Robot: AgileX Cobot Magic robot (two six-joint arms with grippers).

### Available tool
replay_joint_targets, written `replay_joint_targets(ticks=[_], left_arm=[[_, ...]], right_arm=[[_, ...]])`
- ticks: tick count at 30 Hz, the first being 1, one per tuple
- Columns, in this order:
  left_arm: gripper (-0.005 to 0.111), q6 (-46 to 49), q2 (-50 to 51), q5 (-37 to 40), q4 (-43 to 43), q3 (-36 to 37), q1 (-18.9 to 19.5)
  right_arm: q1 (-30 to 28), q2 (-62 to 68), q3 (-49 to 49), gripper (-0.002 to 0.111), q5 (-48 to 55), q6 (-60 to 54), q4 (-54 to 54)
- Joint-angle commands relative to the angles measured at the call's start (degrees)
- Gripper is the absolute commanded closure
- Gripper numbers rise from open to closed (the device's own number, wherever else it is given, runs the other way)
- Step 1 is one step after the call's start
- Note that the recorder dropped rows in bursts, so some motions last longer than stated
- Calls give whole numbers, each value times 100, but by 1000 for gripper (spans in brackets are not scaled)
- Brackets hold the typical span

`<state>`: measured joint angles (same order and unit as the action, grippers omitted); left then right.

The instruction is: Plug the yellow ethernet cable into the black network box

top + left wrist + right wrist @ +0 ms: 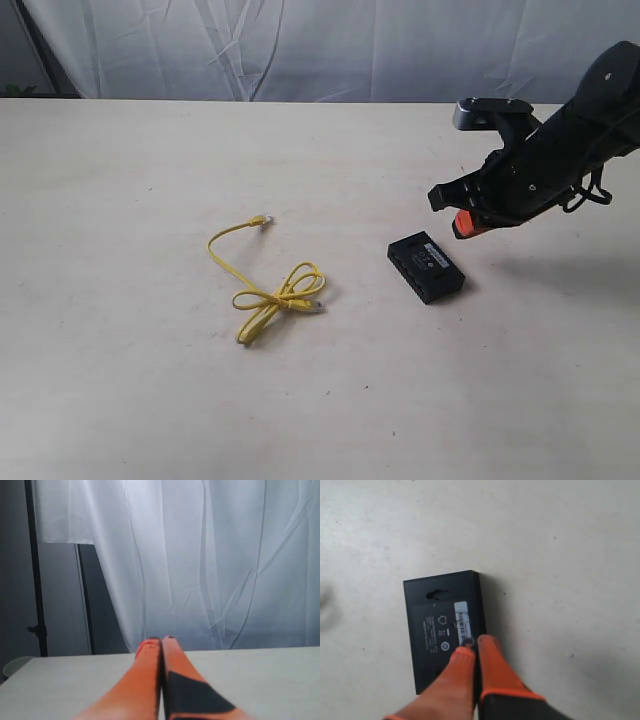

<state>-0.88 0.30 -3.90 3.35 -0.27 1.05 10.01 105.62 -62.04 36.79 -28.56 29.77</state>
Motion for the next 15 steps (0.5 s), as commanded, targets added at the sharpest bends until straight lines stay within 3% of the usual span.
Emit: replay_joint_targets(ticks=[1, 15], left_arm=[[107, -18, -30, -305, 18, 27, 4], [107, -91, -30, -506, -34, 27, 4]], right_arm=[[-27, -10, -4, 108, 3, -21, 29], [-27, -10, -4, 108, -86, -21, 29]])
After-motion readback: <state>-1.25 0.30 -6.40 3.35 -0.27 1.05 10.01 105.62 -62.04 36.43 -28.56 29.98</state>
